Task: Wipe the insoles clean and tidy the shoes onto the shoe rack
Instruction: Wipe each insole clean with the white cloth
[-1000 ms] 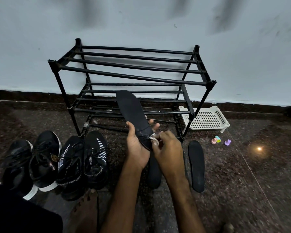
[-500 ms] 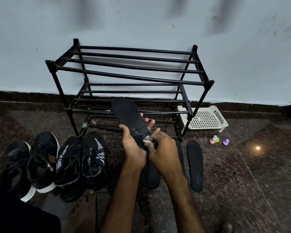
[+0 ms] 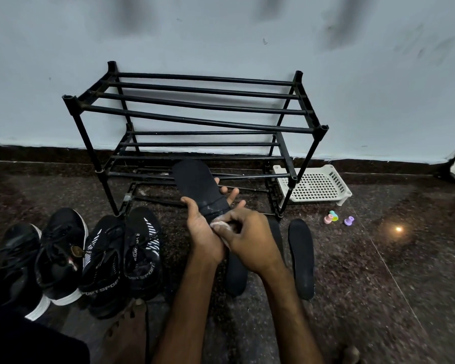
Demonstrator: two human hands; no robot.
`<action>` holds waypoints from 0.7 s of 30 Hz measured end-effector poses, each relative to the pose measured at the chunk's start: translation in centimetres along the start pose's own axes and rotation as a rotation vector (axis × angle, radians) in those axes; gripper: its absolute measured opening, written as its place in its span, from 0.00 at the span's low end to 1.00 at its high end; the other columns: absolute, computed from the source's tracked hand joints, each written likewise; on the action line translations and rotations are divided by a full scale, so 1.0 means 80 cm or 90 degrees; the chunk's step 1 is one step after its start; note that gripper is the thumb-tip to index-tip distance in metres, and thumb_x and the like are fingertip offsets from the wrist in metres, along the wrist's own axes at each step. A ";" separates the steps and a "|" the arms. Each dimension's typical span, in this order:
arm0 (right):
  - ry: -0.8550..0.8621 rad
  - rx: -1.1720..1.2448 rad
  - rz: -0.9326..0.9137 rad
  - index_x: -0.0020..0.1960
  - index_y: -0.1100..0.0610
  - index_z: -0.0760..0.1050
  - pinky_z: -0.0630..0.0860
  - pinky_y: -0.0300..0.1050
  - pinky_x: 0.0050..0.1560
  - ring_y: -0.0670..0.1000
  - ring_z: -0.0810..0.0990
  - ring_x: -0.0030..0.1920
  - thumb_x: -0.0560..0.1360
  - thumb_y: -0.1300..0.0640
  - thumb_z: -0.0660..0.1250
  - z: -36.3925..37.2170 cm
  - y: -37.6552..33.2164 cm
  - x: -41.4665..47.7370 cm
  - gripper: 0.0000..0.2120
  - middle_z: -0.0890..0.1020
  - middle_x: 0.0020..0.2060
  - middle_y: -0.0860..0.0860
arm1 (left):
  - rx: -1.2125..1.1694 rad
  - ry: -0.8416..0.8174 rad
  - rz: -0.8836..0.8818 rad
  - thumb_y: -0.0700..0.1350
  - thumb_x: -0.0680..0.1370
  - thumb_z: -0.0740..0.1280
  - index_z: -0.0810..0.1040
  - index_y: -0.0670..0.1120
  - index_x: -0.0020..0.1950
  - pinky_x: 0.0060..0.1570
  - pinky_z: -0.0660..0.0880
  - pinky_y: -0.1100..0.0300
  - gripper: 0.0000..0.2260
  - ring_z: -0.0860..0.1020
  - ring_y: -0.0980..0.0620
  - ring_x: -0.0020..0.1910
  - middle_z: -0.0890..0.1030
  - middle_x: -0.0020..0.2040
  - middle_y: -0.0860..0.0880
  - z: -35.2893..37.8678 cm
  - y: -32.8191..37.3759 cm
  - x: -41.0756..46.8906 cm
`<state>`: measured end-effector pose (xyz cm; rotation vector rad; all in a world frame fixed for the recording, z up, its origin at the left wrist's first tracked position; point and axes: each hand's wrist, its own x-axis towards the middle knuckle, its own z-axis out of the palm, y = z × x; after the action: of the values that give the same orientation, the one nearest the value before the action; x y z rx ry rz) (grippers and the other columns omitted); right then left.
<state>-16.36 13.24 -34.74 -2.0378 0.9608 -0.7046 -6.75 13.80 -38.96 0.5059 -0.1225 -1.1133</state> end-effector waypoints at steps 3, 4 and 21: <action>0.136 -0.123 0.005 0.45 0.57 0.83 0.77 0.44 0.46 0.47 0.80 0.43 0.73 0.60 0.72 -0.001 0.013 0.004 0.02 0.83 0.42 0.48 | 0.011 -0.029 0.008 0.67 0.80 0.46 0.67 0.39 0.74 0.63 0.71 0.40 0.37 0.79 0.41 0.58 0.78 0.50 0.44 0.003 0.003 0.001; 0.125 -0.130 0.020 0.45 0.57 0.83 0.77 0.44 0.45 0.47 0.80 0.42 0.73 0.59 0.72 -0.004 0.015 0.003 0.02 0.83 0.42 0.48 | 0.016 -0.033 0.010 0.67 0.80 0.45 0.67 0.39 0.74 0.63 0.72 0.39 0.37 0.79 0.41 0.58 0.78 0.50 0.44 0.002 0.003 0.001; 0.068 -0.072 0.030 0.46 0.58 0.83 0.72 0.32 0.40 0.42 0.79 0.38 0.74 0.58 0.72 -0.004 -0.004 0.007 0.03 0.84 0.40 0.47 | 0.015 0.027 -0.040 0.70 0.78 0.47 0.76 0.41 0.64 0.59 0.77 0.46 0.37 0.79 0.39 0.61 0.80 0.51 0.42 0.016 -0.012 -0.014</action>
<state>-16.16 12.75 -34.22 -2.0854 1.1287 -0.7552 -8.48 14.05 -38.12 0.5575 -0.0825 -1.1630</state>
